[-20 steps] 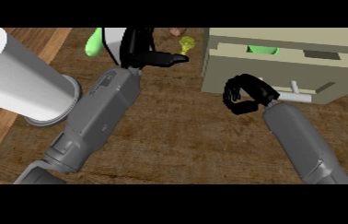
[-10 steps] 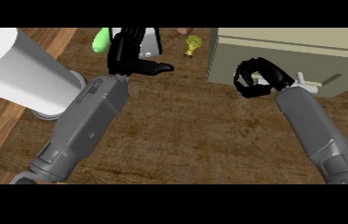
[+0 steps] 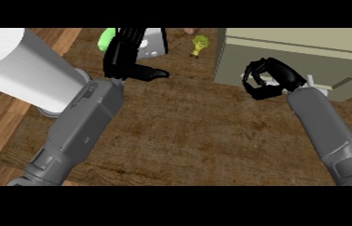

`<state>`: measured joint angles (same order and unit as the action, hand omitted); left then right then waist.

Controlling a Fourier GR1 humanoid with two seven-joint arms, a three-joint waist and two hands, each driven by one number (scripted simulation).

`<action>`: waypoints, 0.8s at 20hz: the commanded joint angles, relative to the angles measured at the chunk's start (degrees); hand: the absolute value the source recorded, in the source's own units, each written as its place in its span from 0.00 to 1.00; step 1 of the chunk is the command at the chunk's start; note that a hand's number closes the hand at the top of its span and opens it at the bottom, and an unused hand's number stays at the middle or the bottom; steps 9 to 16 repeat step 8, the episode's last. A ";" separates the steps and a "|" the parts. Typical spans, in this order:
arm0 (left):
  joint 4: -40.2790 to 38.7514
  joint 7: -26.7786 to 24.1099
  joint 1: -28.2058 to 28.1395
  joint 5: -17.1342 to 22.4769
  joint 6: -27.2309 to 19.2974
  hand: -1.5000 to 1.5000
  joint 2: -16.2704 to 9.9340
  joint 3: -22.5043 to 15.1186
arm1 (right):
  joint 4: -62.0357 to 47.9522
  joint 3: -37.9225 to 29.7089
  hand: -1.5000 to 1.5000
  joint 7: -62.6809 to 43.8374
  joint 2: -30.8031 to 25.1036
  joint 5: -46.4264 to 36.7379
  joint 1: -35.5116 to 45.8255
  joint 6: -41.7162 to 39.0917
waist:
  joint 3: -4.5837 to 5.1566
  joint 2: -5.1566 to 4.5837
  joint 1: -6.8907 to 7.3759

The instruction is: Pick up the cup, place it into the drawer and close the drawer

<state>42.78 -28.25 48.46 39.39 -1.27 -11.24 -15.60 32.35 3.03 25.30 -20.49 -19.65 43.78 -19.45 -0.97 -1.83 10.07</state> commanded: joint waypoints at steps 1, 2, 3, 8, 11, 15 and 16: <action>0.82 0.47 -0.71 0.57 1.40 0.00 -0.96 0.32 | -2.18 -4.83 1.00 -4.90 -7.05 -0.15 10.05 5.23 | 0.81 -0.95 2.33; 1.24 1.43 0.00 0.71 1.57 0.00 -1.34 0.31 | -1.79 -5.26 1.00 -4.79 -6.50 0.56 9.86 5.26 | 0.73 -0.79 2.65; 1.38 1.14 -0.73 0.85 1.64 0.00 -0.91 0.24 | -1.23 -5.85 1.00 -4.48 -7.69 1.31 9.85 4.08 | 0.77 -0.70 2.65; 1.71 0.73 -1.98 0.77 2.11 0.00 -0.48 -0.14 | 0.17 -5.65 1.00 -4.43 -9.01 2.00 9.14 1.43 | 0.82 -0.97 2.58; 1.71 0.73 -1.98 0.77 2.11 0.00 -0.48 -0.14 | 0.17 -5.65 1.00 -4.43 -9.01 2.00 9.14 1.43 | 0.82 -0.97 2.58; 1.71 0.73 -1.98 0.77 2.11 0.00 -0.48 -0.14 | 0.17 -5.65 1.00 -4.43 -9.01 2.00 9.14 1.43 | 0.82 -0.97 2.58; 1.71 0.73 -1.98 0.77 2.11 0.00 -0.48 -0.14 | 0.17 -5.65 1.00 -4.43 -9.01 2.00 9.14 1.43 | 0.82 -0.97 2.58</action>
